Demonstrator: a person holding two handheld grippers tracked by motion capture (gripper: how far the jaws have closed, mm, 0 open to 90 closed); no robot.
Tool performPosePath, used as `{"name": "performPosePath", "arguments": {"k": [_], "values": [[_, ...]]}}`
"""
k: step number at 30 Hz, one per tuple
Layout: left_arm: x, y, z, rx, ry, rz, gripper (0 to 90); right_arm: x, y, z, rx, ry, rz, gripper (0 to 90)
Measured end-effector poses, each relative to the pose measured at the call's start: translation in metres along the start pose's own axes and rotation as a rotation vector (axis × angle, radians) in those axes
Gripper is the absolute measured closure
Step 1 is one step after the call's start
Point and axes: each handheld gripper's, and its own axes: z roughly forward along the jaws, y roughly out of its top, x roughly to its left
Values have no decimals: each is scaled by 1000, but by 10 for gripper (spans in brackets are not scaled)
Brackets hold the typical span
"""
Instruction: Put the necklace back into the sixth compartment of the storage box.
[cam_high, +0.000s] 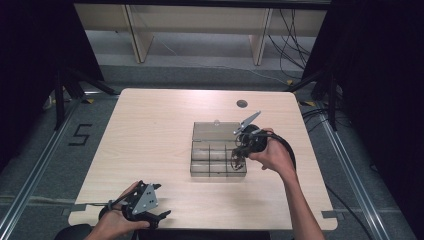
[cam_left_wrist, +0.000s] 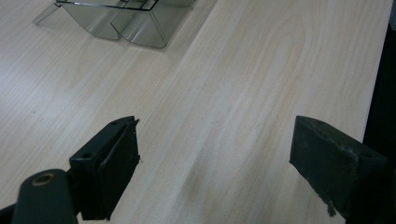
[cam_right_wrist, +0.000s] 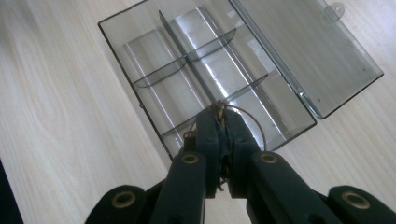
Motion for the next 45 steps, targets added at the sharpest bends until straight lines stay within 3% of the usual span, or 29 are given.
{"name": "performPosePath", "arguments": {"k": [2,3,7,9,20,21,26,32,34,42,45], "values": [[-1,0,1,-9,0,-4,150,-1,0,7,15,0,10,869],[0,0,0,7,14,6,150,-3,0,10,18,-1,-9,869],[-1,0,1,-16,-2,-11,150,-4,-1,21,47,12,-3,869],[0,0,0,-2,4,-2,150,-3,-1,25,62,16,6,869],[-1,0,0,-8,-1,-9,150,-4,-3,44,110,53,-5,869],[0,0,0,5,13,5,150,-5,-3,46,113,56,-16,869],[-1,0,0,-9,1,-10,150,-6,-5,55,136,74,-8,869],[0,0,0,1,6,0,150,-5,-7,62,152,100,-3,869],[0,0,-1,2,-5,-1,150,-7,-7,64,152,108,-23,869],[-1,0,1,-13,-3,-4,150,-11,-13,73,169,133,26,869],[-1,0,0,-14,-5,-7,150,-11,-14,73,164,139,51,829]]}}
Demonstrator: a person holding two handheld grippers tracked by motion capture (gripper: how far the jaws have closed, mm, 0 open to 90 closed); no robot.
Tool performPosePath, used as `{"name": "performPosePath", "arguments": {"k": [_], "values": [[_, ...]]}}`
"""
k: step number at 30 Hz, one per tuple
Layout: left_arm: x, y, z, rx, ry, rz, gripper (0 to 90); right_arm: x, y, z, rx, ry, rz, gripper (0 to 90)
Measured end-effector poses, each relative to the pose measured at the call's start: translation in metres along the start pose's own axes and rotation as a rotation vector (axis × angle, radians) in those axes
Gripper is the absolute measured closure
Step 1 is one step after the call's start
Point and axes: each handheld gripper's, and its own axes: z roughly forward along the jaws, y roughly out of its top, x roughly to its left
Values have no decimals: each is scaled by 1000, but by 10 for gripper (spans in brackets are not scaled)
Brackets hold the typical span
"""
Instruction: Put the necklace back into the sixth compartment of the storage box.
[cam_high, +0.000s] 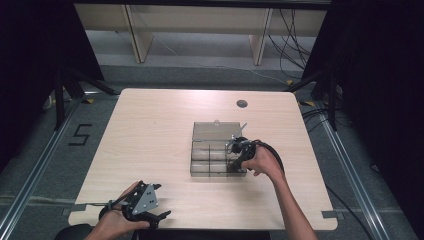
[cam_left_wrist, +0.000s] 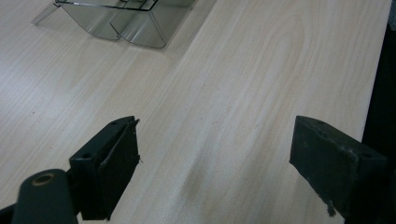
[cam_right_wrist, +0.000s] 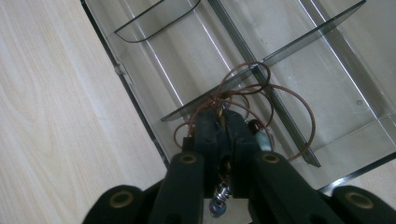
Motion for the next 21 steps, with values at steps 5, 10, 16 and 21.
{"name": "performPosePath", "arguments": {"k": [5,10,16,21], "values": [[1,1,-1,18,1,8,150,0,0,-9,-44,-24,2,679],[0,0,0,3,-1,-2,150,2,-1,-28,-91,-68,-19,631],[0,0,0,3,3,0,150,6,-3,-46,-145,-85,6,606],[0,0,0,0,0,-2,150,10,-5,-57,-174,-104,2,601]]}}
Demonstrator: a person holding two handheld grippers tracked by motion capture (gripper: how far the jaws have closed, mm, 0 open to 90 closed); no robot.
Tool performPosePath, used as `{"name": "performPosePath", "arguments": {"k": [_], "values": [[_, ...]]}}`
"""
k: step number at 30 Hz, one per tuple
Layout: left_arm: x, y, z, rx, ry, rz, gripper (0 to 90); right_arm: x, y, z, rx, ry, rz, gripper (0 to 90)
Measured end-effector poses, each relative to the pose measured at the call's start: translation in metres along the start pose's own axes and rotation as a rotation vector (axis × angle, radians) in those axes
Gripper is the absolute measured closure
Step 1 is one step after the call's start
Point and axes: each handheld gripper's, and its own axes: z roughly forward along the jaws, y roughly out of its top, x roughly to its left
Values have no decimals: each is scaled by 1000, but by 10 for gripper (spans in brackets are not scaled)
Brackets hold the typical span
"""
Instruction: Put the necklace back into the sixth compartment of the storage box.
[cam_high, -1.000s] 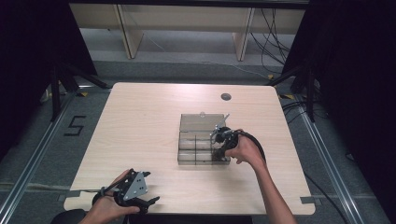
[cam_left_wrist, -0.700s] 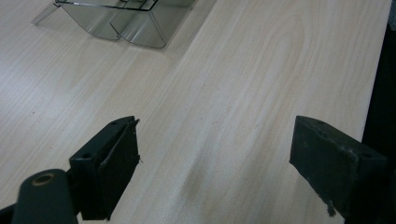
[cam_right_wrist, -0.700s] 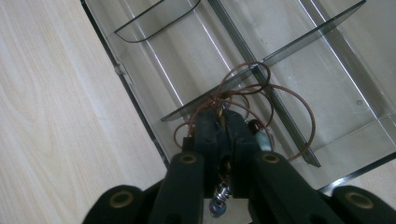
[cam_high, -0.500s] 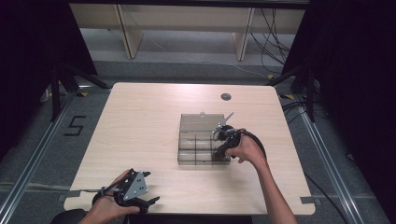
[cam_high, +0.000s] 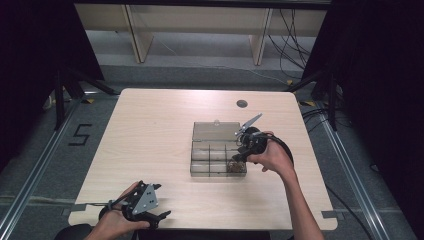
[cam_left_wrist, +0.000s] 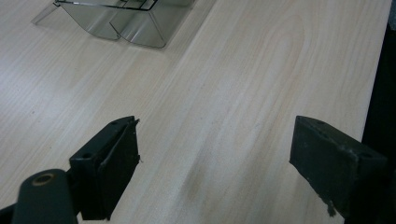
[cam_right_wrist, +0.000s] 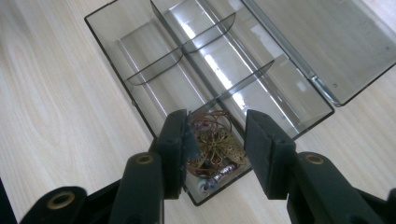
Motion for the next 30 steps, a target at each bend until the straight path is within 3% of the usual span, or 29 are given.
{"name": "performPosePath", "arguments": {"k": [6,8,11,13,17,19,22,24,26,29,30], "values": [[0,0,-1,6,-3,2,150,3,-2,-4,3,-4,13,590],[2,1,-3,32,1,15,150,3,-2,-4,6,-7,17,583],[1,0,-1,7,9,8,150,3,-3,-4,4,-12,8,572],[1,1,-2,23,4,13,150,4,-5,-4,11,-9,18,559],[1,0,-2,17,8,12,150,6,-7,-3,11,-11,23,513],[1,1,-2,16,8,11,150,6,-7,-3,9,-11,-4,487],[1,0,-2,6,9,8,150,11,-7,-4,9,-5,24,455],[1,0,-2,6,10,8,150,11,-7,-4,-5,-6,-1,433],[1,1,-2,18,6,10,150,14,-8,-5,0,-7,22,411],[1,0,-2,20,3,12,150,15,-8,-3,-14,-9,0,393],[1,0,-1,6,10,9,150,17,-9,-3,-10,-8,16,385]]}}
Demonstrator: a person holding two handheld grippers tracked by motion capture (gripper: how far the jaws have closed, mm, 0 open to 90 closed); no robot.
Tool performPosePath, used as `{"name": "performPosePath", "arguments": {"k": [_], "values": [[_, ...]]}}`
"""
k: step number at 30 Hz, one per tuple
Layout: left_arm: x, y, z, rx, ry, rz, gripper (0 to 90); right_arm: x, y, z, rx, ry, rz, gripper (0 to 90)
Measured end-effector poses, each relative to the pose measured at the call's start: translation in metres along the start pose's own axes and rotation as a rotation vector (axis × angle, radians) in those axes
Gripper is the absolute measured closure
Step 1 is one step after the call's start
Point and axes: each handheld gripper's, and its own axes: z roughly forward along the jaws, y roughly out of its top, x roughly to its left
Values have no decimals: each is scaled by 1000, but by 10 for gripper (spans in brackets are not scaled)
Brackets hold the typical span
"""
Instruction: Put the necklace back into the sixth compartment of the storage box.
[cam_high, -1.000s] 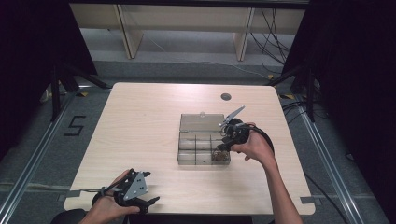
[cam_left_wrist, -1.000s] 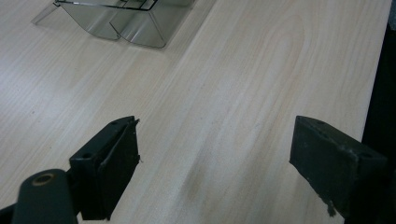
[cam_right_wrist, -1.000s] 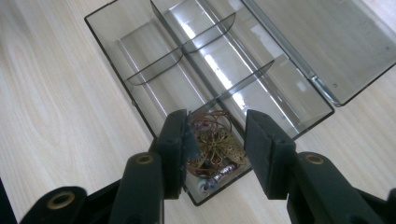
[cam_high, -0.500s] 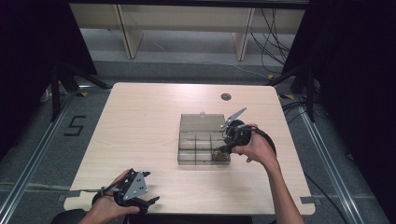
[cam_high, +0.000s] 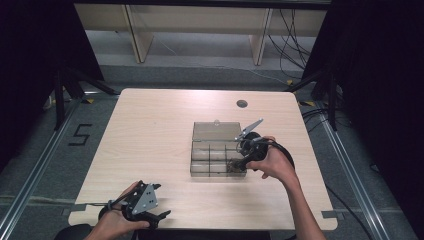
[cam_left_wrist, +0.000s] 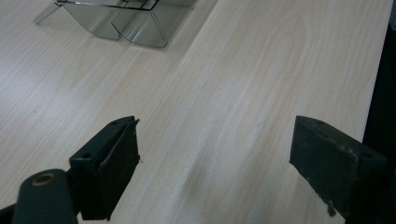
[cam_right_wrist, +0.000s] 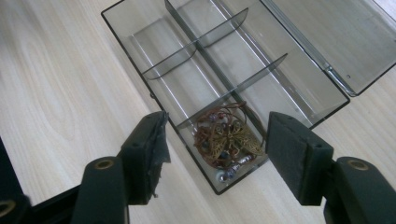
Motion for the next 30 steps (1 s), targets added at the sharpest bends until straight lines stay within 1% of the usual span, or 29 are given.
{"name": "performPosePath", "arguments": {"k": [2,3,4,5,6,7,8,9,11,12,13,14,15,18,19,20,21,22,23,24,25,27,28,29,30], "values": [[0,0,0,0,-1,-1,150,0,-1,0,-3,5,-4,379],[0,0,-1,12,-3,2,150,1,-1,0,-7,1,-6,374],[0,0,-1,6,-3,-1,150,2,-1,-1,-5,3,9,367],[1,0,-1,7,-3,-2,150,2,-2,0,-12,2,-6,363],[0,0,0,10,0,1,150,4,-2,-1,-5,6,10,360],[0,0,0,0,-1,-1,150,5,-3,-1,-9,3,11,349],[0,0,0,-1,-1,0,150,7,-3,-1,-3,11,27,342],[0,0,0,-2,0,-2,150,7,-4,0,-13,4,7,337],[0,0,0,-1,0,0,150,8,-4,-1,-16,8,1,326],[0,0,0,2,0,1,150,10,-5,-1,-15,3,12,321],[0,0,0,1,0,0,150,10,-5,0,-18,8,3,316],[0,1,-1,13,-3,1,150,11,-6,0,-19,9,0,309],[0,0,0,-1,0,-2,150,11,-6,0,-20,12,-14,304],[0,0,0,-6,-4,-3,150,16,-9,1,-9,10,16,282],[-1,0,0,-4,0,-13,150,19,-10,1,1,7,35,273],[0,1,-2,9,-10,-10,150,18,-11,2,-9,18,13,271],[-1,0,-1,-2,-3,-13,150,20,-12,2,-14,5,12,268],[-1,0,0,-16,-1,-13,150,21,-12,2,-13,9,13,265],[-1,0,0,-17,-2,-14,150,22,-13,2,-17,9,13,264],[-1,0,0,-9,-7,-14,150,23,-14,2,-18,18,17,264],[-1,0,0,-13,-2,-13,150,24,-14,2,-21,9,13,263],[-1,0,-1,-8,-5,-12,150,28,-15,2,-11,4,31,258],[0,0,-1,-6,-5,-11,150,29,-15,3,-12,15,36,258],[0,1,-1,-4,-7,-12,150,30,-15,3,-19,11,21,258],[-1,1,-1,-5,-5,-12,150,31,-16,4,-12,17,20,258]]}}
